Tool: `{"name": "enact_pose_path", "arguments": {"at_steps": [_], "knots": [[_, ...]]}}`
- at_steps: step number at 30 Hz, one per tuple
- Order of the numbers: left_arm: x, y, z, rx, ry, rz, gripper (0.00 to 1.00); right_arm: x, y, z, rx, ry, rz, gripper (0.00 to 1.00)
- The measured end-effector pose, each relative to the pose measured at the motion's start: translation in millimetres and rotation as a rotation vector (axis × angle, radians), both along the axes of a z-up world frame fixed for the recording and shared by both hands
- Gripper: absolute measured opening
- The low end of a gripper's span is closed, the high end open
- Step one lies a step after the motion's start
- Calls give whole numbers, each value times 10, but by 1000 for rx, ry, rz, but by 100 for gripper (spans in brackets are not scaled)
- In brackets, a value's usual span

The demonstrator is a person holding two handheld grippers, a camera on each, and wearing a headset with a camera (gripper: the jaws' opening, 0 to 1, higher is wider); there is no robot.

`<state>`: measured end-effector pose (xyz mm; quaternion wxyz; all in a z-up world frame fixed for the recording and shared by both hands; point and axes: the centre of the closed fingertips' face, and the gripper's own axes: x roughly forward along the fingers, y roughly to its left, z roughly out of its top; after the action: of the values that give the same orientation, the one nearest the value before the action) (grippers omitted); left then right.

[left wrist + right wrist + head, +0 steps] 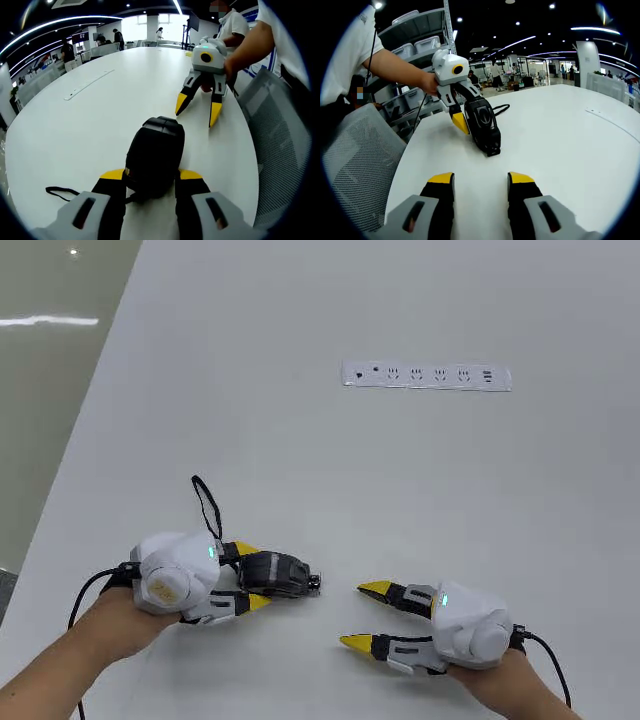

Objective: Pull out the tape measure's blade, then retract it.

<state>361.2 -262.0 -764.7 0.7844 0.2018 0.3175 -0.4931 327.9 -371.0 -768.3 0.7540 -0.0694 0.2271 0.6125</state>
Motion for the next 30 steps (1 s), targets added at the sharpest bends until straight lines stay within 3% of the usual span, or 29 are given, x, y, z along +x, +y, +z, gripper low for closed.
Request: {"name": "enact_pose_path", "arguments": {"at_steps": [30], "knots": [[5,1,-15,13,-13,-33,31,63,57,3,16,-5,5,41]]}}
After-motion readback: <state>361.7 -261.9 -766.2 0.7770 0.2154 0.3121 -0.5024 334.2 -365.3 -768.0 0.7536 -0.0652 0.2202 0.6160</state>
